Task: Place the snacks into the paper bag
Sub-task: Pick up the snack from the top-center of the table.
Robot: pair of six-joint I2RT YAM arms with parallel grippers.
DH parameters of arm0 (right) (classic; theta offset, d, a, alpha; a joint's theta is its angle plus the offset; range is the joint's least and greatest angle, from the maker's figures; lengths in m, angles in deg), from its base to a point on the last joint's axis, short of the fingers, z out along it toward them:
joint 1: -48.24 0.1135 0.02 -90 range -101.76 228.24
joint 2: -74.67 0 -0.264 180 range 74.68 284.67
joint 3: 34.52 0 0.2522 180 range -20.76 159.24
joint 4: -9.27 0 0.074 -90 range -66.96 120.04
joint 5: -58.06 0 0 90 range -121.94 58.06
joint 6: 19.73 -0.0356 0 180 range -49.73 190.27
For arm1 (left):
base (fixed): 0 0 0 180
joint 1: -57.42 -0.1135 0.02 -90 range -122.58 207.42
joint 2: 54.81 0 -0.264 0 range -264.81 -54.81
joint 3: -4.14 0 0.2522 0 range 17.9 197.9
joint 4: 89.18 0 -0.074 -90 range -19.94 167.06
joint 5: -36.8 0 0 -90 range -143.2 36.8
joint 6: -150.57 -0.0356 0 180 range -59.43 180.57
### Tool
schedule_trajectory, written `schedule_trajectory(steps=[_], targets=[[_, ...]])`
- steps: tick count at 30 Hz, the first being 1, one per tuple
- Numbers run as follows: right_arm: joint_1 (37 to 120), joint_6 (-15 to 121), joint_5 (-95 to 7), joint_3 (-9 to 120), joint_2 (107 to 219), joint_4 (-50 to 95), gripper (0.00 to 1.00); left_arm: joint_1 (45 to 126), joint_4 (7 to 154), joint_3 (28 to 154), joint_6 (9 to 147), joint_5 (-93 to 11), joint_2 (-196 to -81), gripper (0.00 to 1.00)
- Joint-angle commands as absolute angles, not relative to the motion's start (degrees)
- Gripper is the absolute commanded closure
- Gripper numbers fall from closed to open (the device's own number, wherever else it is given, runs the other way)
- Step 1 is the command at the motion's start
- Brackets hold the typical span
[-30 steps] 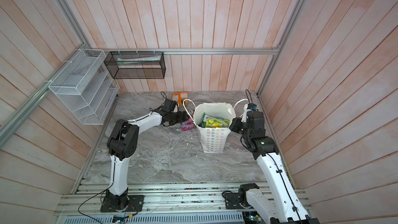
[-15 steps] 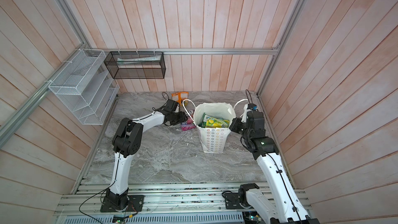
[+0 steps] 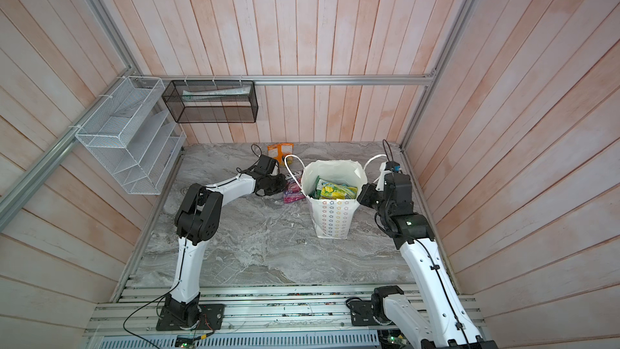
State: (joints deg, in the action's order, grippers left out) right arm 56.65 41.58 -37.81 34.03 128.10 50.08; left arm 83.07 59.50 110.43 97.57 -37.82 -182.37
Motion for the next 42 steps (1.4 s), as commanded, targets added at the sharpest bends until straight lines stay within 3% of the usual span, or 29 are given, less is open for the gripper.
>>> schedule_trajectory(steps=[1, 10, 21, 32, 42], targets=[[56.3, 42.1, -37.3, 34.8, 126.6, 49.1, 1.00, 82.5, 63.2, 106.1, 100.0, -34.4, -176.5, 1.00], [56.2, 42.1, -37.1, 35.3, 126.5, 49.5, 1.00, 80.1, 69.1, 94.7, 103.7, -33.1, -161.3, 1.00], [56.2, 42.1, -37.4, 36.0, 126.8, 49.4, 1.00, 78.9, 65.4, 86.4, 99.6, -38.2, -141.3, 1.00], [56.2, 41.8, -38.1, 36.5, 126.9, 49.0, 1.00, 78.9, 58.9, 91.2, 94.9, -42.7, -125.5, 1.00], [56.2, 41.4, -38.8, 36.7, 126.9, 48.7, 1.00, 79.2, 62.6, 100.0, 96.4, -38.4, -122.1, 1.00]])
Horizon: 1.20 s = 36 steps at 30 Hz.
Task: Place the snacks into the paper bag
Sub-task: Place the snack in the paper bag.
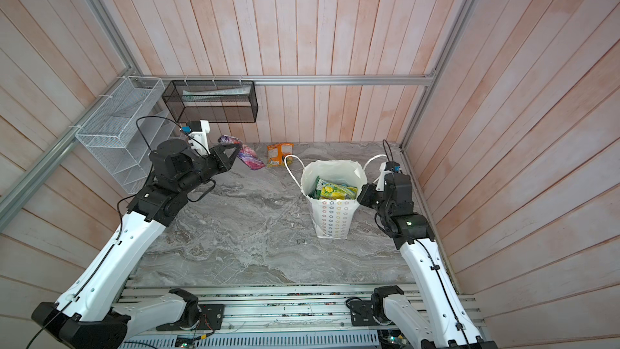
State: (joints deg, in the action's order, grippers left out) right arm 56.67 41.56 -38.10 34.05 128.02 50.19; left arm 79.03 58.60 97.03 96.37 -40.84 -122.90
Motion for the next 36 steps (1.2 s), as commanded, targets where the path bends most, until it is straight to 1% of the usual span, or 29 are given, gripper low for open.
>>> schedule_trajectory(steps=[1, 4, 11, 18, 22, 31, 36], targets=[[56.2, 41.4, -38.8, 36.8, 126.8, 48.8, 1.00, 79.4, 63.0, 101.1, 96.5, -37.9, -122.3, 1.00], [56.2, 41.2, -38.8, 36.8, 126.7, 48.9, 1.00, 82.2, 64.0, 104.7, 95.0, -38.2, -124.2, 1.00], [56.2, 41.2, -38.8, 36.8, 126.4, 49.0, 1.00, 93.0, 64.0, 113.7, 89.2, -39.7, -130.9, 1.00], [56.2, 41.2, -38.8, 36.8, 126.3, 49.1, 1.00, 101.3, 63.4, 120.6, 86.0, -37.3, -138.9, 1.00], [56.2, 41.2, -38.8, 36.8, 126.2, 49.2, 1.00, 103.4, 62.4, 121.8, 85.6, -37.3, -142.4, 1.00], [56.2, 41.1, -38.9, 35.9, 126.1, 48.9, 1.00, 105.5, 62.5, 121.5, 87.9, -35.5, -149.2, 1.00], [56.2, 41.0, -38.9, 35.7, 126.0, 48.9, 1.00, 105.9, 62.5, 120.4, 91.8, -37.8, -151.4, 1.00]])
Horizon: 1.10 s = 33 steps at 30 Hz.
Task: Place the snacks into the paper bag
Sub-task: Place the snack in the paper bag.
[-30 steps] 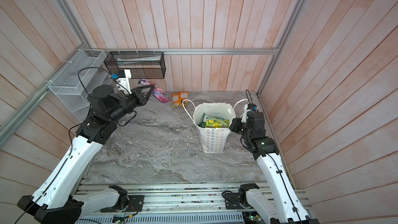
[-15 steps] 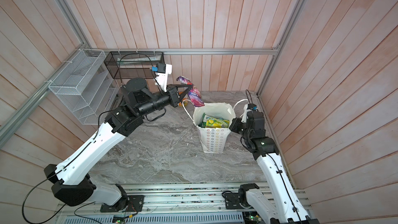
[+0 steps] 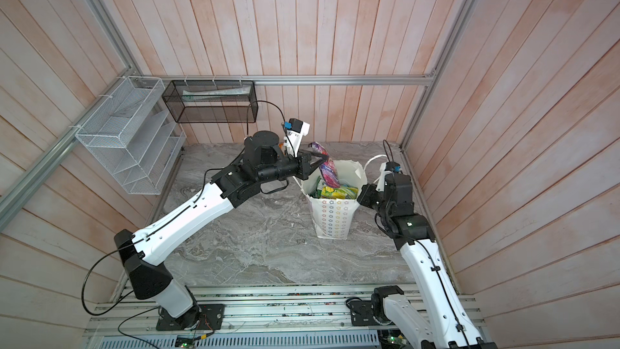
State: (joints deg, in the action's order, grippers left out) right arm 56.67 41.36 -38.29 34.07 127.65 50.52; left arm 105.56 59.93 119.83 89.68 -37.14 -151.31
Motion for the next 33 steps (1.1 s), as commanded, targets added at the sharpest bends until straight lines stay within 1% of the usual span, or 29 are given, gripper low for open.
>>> schedule_trajectory(steps=[1, 6, 15, 24, 25, 33], targets=[[56.2, 41.0, -39.0, 35.5, 126.0, 48.7, 1.00, 106.1, 62.9, 120.1, 92.5, -38.1, -151.8, 1.00], [56.2, 41.0, -39.1, 35.4, 126.0, 48.8, 1.00, 107.4, 65.4, 117.6, 95.2, -39.9, -152.1, 1.00], [56.2, 40.9, -39.4, 34.8, 125.8, 48.4, 1.00, 110.9, 66.6, 114.6, 98.4, -47.0, -152.3, 1.00], [56.2, 41.1, -39.2, 34.8, 125.0, 48.9, 1.00, 111.6, 68.9, 111.7, 103.5, -52.0, -152.7, 1.00], [56.2, 41.1, -39.2, 34.7, 124.9, 49.0, 1.00, 113.6, 69.3, 111.6, 103.7, -52.3, -152.8, 1.00], [56.2, 41.2, -39.1, 34.7, 124.5, 49.2, 1.00, 114.1, 69.4, 111.8, 105.7, -54.3, -154.6, 1.00]])
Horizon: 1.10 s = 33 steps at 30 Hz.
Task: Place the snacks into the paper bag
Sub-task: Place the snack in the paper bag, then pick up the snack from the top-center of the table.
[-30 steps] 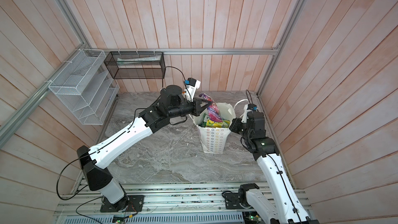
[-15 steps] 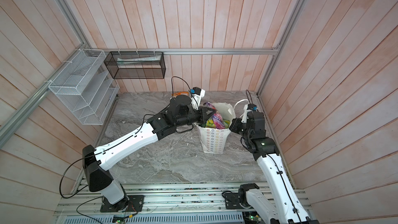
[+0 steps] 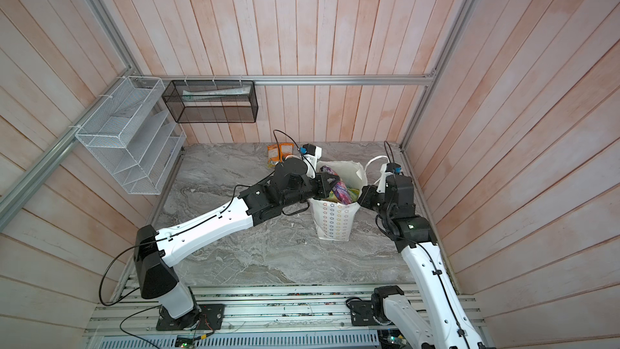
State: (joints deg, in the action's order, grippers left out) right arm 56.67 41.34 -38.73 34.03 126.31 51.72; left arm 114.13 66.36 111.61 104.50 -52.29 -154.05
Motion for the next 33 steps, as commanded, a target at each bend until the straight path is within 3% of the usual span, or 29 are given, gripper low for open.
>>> schedule_trajectory(steps=[1, 6, 10, 13, 24, 33], targets=[[56.3, 41.1, -39.0, 34.6, 124.4, 49.2, 1.00, 114.1, 69.5, 111.6, 106.1, -54.7, -154.7, 1.00], [56.2, 41.1, -39.2, 34.4, 124.5, 49.1, 1.00, 114.1, 69.8, 112.0, 106.3, -55.9, -155.4, 0.96], [56.2, 41.2, -39.1, 34.4, 124.5, 49.3, 1.00, 114.0, 69.3, 113.8, 104.7, -56.3, -155.7, 0.54], [56.2, 41.4, -38.7, 34.6, 124.4, 49.6, 1.00, 114.0, 69.1, 115.3, 102.4, -55.9, -155.0, 0.39], [56.2, 41.3, -38.8, 34.7, 125.1, 49.1, 1.00, 114.1, 66.9, 118.7, 95.0, -51.6, -150.8, 0.23], [56.2, 41.2, -38.7, 34.5, 125.4, 48.8, 1.00, 113.0, 60.1, 119.3, 84.7, -56.3, -142.6, 0.00]])
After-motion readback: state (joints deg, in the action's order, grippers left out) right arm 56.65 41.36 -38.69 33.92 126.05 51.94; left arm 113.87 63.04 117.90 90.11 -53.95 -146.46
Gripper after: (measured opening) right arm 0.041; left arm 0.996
